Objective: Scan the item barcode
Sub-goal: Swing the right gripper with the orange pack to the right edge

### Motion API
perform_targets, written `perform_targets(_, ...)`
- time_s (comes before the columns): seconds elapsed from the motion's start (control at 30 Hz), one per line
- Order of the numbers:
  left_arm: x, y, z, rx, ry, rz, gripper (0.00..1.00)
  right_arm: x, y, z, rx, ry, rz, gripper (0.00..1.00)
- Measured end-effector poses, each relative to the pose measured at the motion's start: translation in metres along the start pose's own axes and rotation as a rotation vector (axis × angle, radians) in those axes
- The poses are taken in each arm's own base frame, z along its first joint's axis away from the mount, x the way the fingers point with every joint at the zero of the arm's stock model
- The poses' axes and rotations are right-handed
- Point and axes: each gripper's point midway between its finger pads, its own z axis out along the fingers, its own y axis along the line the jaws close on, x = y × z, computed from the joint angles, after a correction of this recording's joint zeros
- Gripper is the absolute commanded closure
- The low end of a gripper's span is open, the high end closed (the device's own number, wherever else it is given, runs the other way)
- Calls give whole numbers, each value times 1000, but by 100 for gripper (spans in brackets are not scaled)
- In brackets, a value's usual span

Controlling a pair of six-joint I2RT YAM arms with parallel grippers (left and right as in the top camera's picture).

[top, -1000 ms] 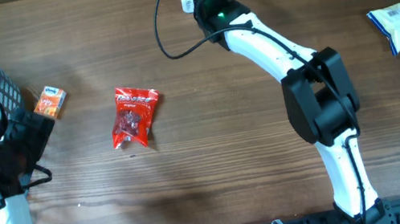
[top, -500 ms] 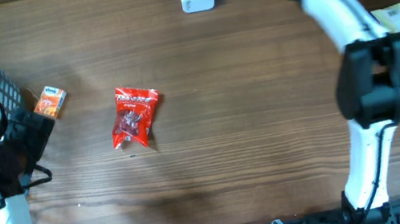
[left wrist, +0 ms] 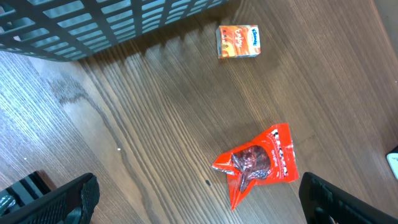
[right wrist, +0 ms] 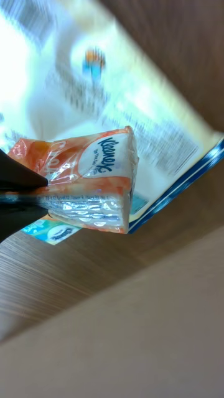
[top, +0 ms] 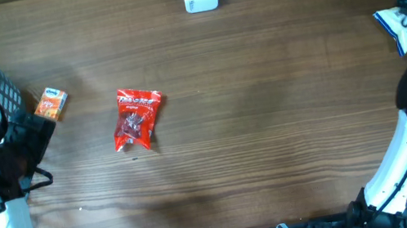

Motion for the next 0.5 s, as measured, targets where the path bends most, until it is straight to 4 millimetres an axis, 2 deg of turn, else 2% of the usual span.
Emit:
perform_targets(0.03, 0, 0, 0, 0, 0, 0, 0, 3, -3, 4, -11, 14, 23, 69)
perform_targets(0.07, 0, 0, 0, 0, 0, 0, 0, 6, -6, 9, -29, 30, 46, 46)
perform_targets(0.1, 0, 0, 0, 0, 0, 0, 0, 9, -8, 15, -54, 48, 59, 17)
perform_targets(0.13, 0, 0, 0, 0, 0, 0, 0, 12, -9, 19, -78, 62, 81, 6)
perform_targets(0.17, 0, 0, 0, 0, 0, 0, 0, 15, -10, 24, -108, 78, 98, 1)
perform_targets(0.33, 0, 0, 0, 0, 0, 0, 0, 29, -19, 39, -190, 144, 144, 0)
perform_targets(0.5, 0, 0, 0, 0, 0, 0, 0, 27, -17, 32, -226, 141, 166, 0)
